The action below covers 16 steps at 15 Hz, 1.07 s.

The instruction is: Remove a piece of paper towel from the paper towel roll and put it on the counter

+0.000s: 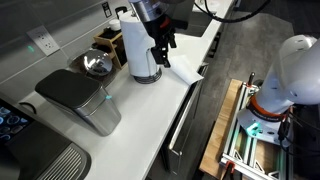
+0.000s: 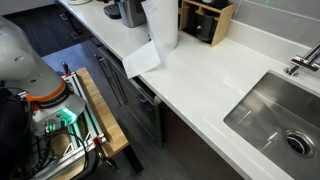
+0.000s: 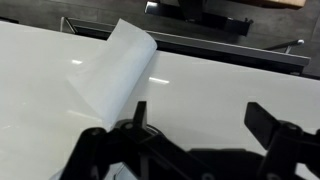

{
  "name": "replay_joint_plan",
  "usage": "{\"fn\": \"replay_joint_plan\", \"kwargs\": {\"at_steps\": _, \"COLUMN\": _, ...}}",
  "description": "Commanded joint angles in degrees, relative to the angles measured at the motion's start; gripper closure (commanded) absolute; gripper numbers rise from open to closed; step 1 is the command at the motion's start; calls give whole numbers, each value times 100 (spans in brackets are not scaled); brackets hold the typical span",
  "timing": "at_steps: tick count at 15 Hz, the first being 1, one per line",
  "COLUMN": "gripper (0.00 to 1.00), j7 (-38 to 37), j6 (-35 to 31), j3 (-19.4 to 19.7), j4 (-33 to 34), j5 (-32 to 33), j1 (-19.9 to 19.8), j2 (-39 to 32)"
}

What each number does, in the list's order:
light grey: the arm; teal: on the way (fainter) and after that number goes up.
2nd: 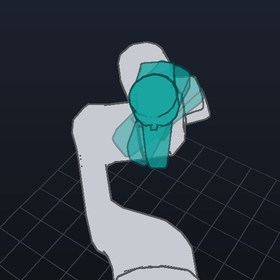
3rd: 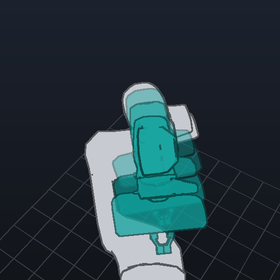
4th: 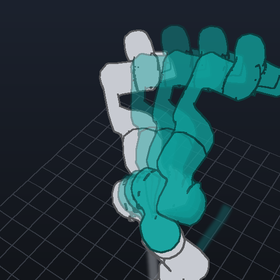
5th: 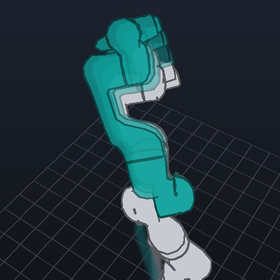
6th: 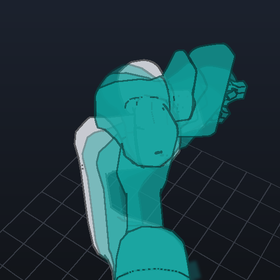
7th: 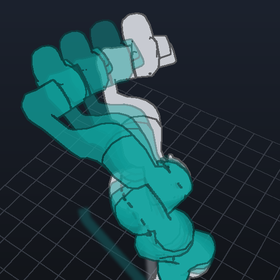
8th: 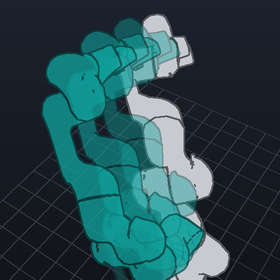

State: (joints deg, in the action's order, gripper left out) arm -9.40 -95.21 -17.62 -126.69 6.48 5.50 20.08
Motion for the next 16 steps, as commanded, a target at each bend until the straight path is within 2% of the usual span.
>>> {"fn": "replay_joint_plan", "kwargs": {"at_steps": 1, "gripper": 0, "j7": -51, "j6": 20, "j3": 152, "j4": 14, "j5": 48, "j1": 178, "j2": -25}}
{"fn": "replay_joint_plan", "kwargs": {"at_steps": 4, "gripper": 0, "j7": 586, "j6": -204, "j3": 385, "j4": -52, "j5": 216, "j1": 123, "j2": -293}}
{"fn": "replay_joint_plan", "kwargs": {"at_steps": 6, "gripper": 0, "j7": 1349, "j6": -529, "j3": 635, "j4": -197, "j5": 445, "j1": 101, "j2": -355}}
{"fn": "replay_joint_plan", "kwargs": {"at_steps": 7, "gripper": 0, "j7": 1842, "j6": -760, "j3": 793, "j4": -308, "j5": 580, "j1": 92, "j2": -382}}
{"fn": "replay_joint_plan", "kwargs": {"at_steps": 11, "gripper": 0, "j7": 3043, "j6": -1738, "j3": 1348, "j4": -684, "j5": 733, "j1": -3, "j2": -479}}
{"fn": "replay_joint_plan", "kwargs": {"at_steps": 12, "gripper": 0, "j7": 2604, "j6": -1373, "j3": 1227, "j4": -455, "j5": 637, "j1": 36, "j2": -521}}
{"fn": "replay_joint_plan", "kwargs": {"at_steps": 16, "gripper": 0, "j7": 2977, "j6": -1608, "j3": 1382, "j4": -566, "j5": 633, "j1": 0, "j2": -552}}
